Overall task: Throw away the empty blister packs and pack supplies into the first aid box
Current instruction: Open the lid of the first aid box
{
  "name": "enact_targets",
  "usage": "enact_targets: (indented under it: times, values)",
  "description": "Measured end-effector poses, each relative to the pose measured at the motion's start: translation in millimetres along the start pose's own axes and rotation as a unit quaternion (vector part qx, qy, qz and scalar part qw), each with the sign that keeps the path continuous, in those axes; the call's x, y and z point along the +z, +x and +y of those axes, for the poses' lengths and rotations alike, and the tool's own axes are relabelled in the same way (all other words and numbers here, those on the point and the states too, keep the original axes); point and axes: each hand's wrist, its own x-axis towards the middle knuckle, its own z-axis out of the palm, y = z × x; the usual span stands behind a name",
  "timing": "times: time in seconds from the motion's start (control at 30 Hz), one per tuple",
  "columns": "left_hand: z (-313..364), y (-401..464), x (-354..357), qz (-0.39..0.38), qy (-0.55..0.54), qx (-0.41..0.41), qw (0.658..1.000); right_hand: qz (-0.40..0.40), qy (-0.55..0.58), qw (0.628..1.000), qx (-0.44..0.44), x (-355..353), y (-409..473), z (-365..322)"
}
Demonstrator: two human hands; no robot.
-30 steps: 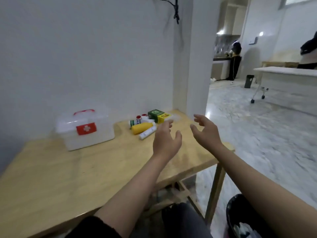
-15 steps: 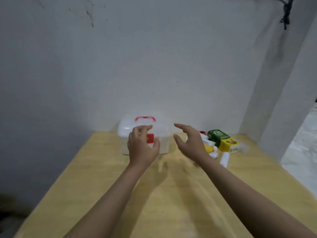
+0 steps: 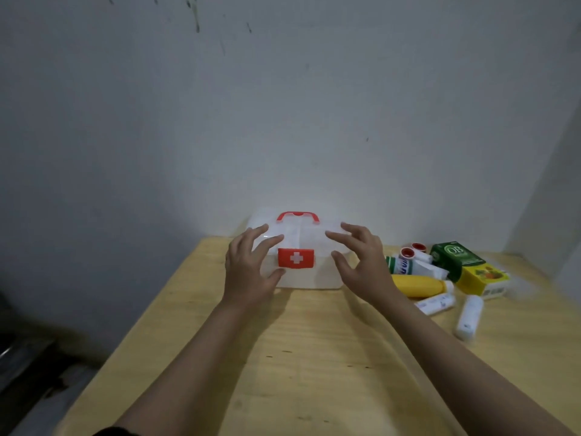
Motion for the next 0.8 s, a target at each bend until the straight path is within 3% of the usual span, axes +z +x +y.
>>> enact_targets:
  times: [0.33, 0.53, 0.8]
  values:
    - [-8, -2, -7, -0.003, 0.034, 0.046, 0.998, 0.004, 0.023, 1.0, 0.008, 0, 1, -1]
    - [8, -6, -1, 0.026, -0.058, -0.1, 0.993, -0.02, 0.006, 0.999, 0.038, 2, -3, -2]
    - [28, 14, 12, 0.071, -0.069, -0.196, 0.976, -0.003, 0.033, 0.999, 0.01, -2, -10, -2]
